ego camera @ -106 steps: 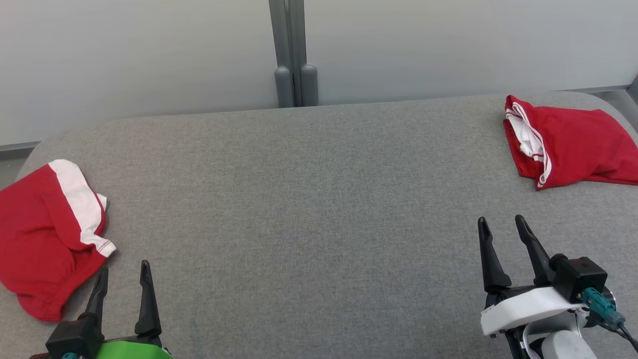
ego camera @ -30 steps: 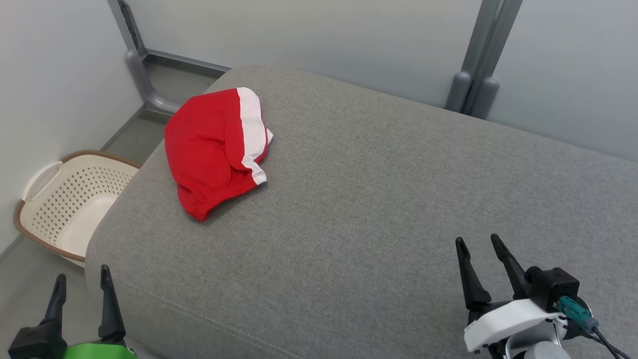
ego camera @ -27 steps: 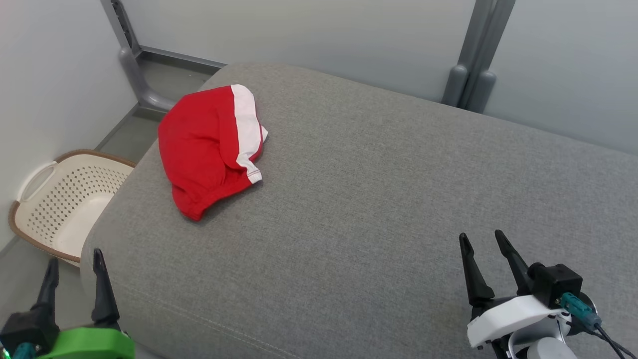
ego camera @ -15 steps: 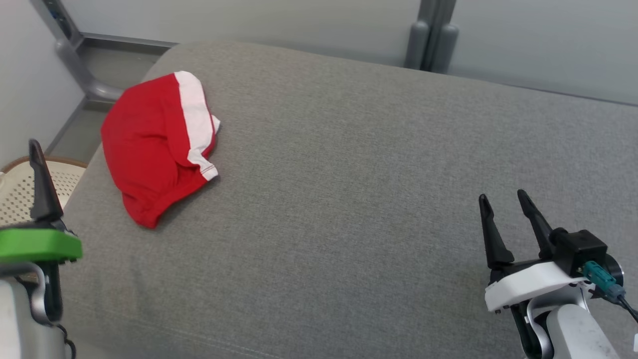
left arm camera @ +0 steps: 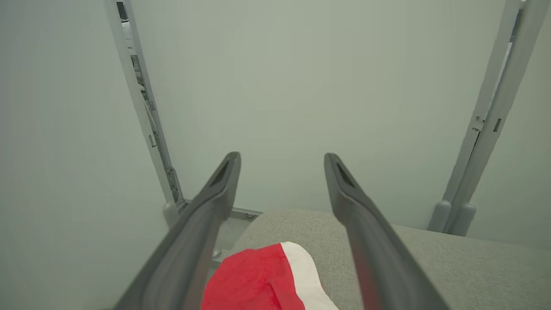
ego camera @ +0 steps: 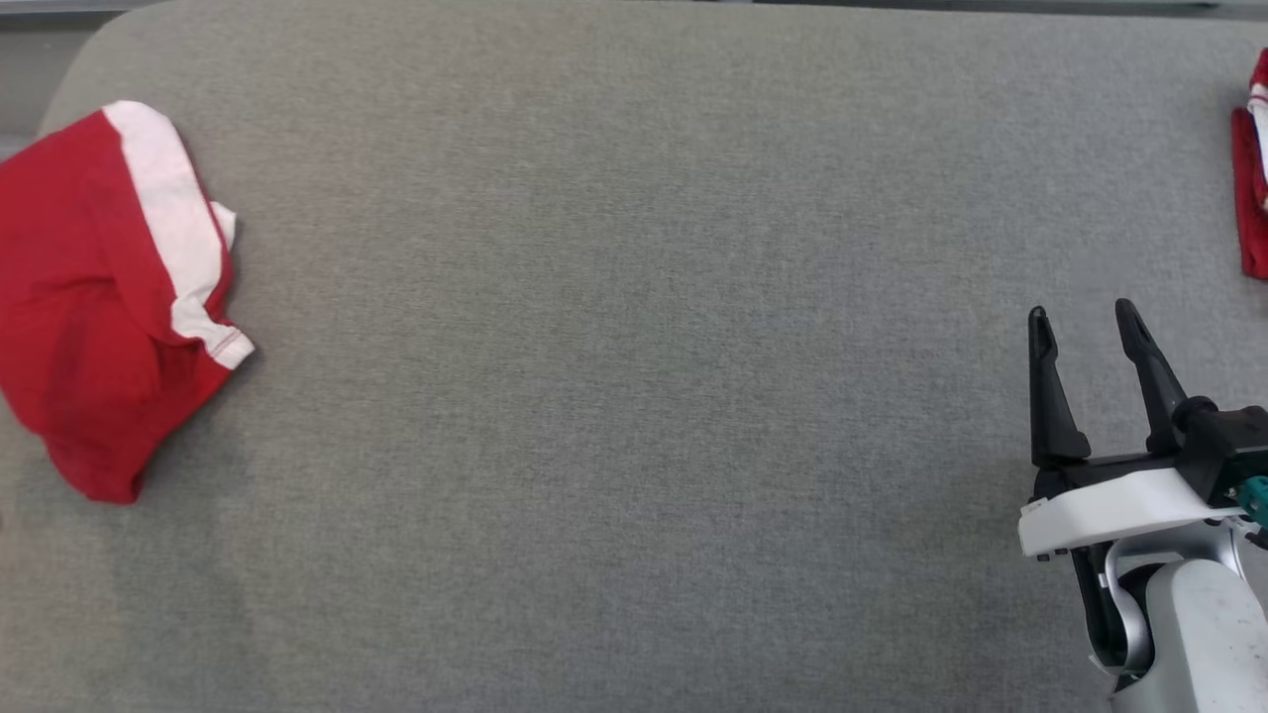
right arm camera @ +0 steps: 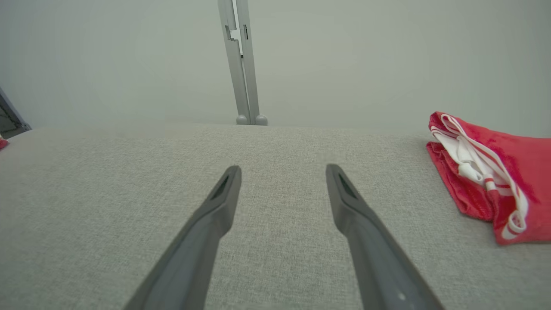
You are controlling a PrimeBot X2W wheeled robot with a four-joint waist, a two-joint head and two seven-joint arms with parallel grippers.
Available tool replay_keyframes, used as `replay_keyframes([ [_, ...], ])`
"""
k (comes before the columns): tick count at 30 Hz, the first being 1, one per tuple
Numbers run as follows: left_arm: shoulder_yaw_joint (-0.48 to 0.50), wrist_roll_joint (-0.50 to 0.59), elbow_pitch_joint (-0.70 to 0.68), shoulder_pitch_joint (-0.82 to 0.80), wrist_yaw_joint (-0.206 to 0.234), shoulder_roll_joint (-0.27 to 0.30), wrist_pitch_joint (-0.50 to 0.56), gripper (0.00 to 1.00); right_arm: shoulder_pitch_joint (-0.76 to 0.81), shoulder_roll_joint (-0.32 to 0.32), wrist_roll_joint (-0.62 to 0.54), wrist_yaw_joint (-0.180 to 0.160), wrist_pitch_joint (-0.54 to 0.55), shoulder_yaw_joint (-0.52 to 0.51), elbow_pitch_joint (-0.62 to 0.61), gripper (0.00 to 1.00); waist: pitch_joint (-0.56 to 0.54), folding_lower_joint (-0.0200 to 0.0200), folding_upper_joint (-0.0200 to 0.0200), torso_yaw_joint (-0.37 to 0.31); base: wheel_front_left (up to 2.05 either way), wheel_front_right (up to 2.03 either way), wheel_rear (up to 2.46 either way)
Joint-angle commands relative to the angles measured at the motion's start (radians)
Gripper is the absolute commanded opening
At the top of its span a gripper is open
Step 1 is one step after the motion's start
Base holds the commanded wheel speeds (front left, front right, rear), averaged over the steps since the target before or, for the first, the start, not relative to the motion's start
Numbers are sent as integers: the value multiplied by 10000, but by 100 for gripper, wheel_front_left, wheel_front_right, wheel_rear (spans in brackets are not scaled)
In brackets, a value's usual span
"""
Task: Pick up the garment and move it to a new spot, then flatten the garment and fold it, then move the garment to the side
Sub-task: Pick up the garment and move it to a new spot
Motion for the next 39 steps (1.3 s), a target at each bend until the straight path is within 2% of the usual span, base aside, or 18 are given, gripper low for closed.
replay_keyframes([
  [1,-72,-131,342,-245,10,192,134,100,-55,36,-71,-16,34,-3,-113,100,822,-2,-1,-825,0,0,0],
  [5,-450,-810,1481,-585,14,536,560,100,-89,53,-113,-16,92,-8,-261,100,947,-2,-1,-1005,0,0,0],
  [11,-1316,-2110,2836,-850,13,815,1821,100,-208,94,-192,-16,160,-20,-429,100,1082,-2,-1,-1115,0,0,0],
  [17,-1855,-3355,3784,-871,13,801,2922,100,-299,160,-251,-16,151,61,-441,100,1284,-2,-1,-1198,0,0,0],
  [21,-2071,-4036,4290,-896,13,796,3632,100,-390,175,-284,-16,151,50,-416,100,1369,-2,-1,-1266,0,0,0],
  [32,-2353,-5357,4801,-768,12,684,4471,100,-445,189,-370,-16,257,-31,-554,100,1530,-2,-1,-1295,0,0,0],
  [33,-2428,-5438,4803,-749,12,637,4516,97,-445,195,-389,-16,261,-24,-588,100,1556,-2,-1,-1295,0,0,0],
  [34,-2471,-5468,4800,-749,12,628,4511,44,-447,193,-387,-16,275,-23,-605,100,1575,-2,-1,-1294,0,0,0],
  [35,-2496,-5484,4799,-763,12,651,4384,0,-458,185,-365,-16,290,-27,-606,100,1588,-2,-1,-1292,0,0,0],
  [39,-2596,-5593,4797,-873,11,756,4055,0,-443,200,-407,-16,311,-37,-585,100,1550,-2,-1,-1283,0,0,0],
])
